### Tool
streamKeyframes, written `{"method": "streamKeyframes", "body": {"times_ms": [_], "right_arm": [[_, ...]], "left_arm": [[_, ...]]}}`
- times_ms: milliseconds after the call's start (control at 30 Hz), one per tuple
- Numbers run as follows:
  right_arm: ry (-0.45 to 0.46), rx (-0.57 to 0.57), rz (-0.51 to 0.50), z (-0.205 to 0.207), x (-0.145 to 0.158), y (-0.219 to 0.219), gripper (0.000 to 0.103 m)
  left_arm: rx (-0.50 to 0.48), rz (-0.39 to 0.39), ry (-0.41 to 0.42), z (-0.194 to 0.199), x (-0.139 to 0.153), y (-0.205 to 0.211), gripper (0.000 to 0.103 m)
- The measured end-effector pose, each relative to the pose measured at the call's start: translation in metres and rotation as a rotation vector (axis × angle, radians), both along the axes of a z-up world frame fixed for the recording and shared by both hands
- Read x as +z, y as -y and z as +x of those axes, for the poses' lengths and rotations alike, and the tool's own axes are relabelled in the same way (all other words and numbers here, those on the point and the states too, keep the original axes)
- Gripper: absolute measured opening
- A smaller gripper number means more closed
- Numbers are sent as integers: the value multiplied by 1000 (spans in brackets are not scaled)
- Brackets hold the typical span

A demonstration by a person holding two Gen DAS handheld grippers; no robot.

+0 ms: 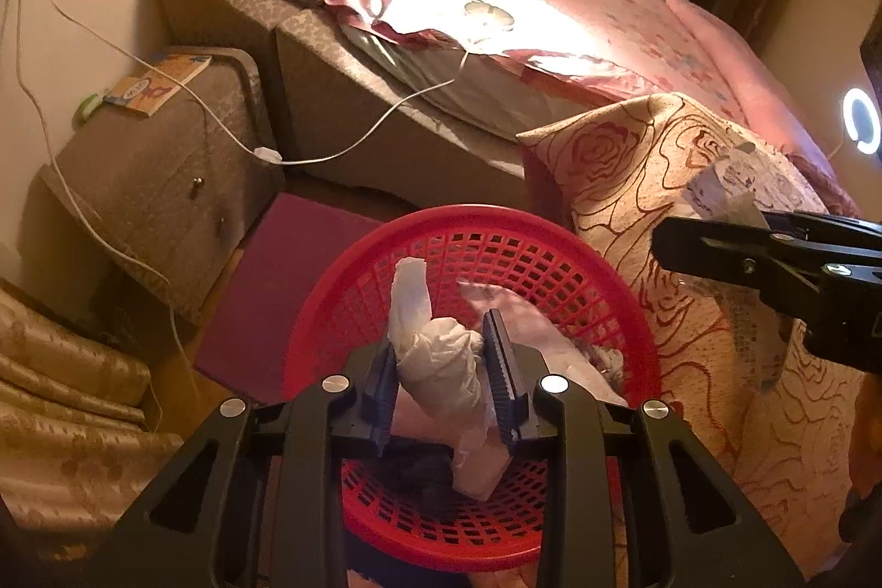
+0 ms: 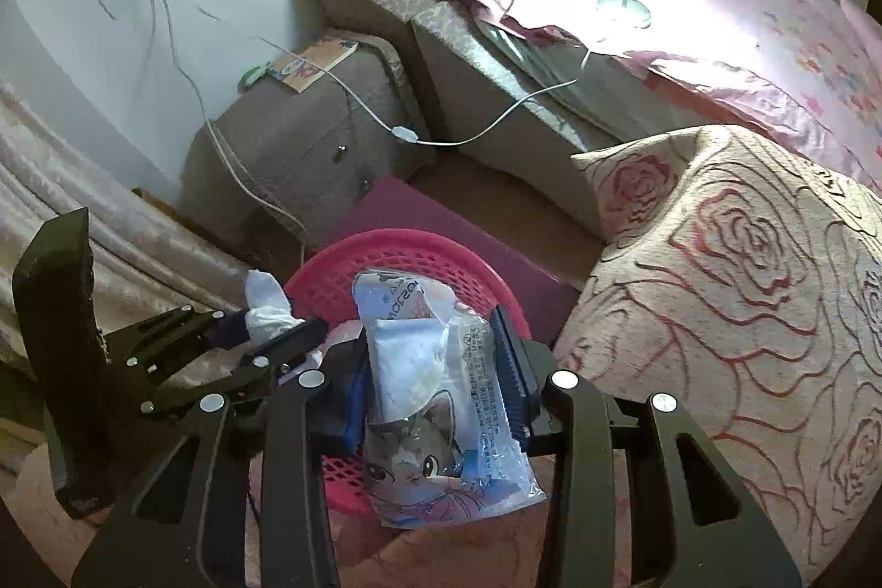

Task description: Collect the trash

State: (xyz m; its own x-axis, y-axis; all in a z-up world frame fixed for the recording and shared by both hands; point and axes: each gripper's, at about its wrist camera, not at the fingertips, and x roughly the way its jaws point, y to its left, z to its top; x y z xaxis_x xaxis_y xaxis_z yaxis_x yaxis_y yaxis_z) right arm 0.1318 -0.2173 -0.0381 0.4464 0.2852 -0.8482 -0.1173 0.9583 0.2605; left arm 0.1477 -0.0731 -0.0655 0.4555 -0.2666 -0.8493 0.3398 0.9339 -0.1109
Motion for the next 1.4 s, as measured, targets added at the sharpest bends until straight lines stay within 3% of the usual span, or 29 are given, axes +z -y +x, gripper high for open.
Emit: {"method": "streamKeyframes", "body": {"times_ms": [67, 133, 200, 267, 433, 833, 1200, 1400], "right_arm": [[-5, 1, 2, 2, -2, -4, 38], [-11, 2, 8, 3, -4, -6, 41], [-11, -6, 13, 3, -4, -7, 53], [-13, -20, 24, 2, -4, -5, 58], [-9, -39, 35, -1, -1, -2, 61], [27, -105, 33, -24, 7, 20, 66], [103, -181, -70, -58, 11, 35, 78], [143, -221, -68, -77, 15, 39, 90]], "left_arm": [[-1, 0, -5, 0, -2, -1, 31], [0, -5, -8, 1, -3, -2, 40], [2, -9, -5, 0, -2, -3, 51], [0, -7, 3, -1, -1, -3, 57], [12, -3, 6, -2, -1, -6, 67], [36, -8, 30, -6, 8, -11, 74], [43, 5, 70, -16, 23, -3, 75], [54, 17, 105, -25, 37, -3, 76]]}}
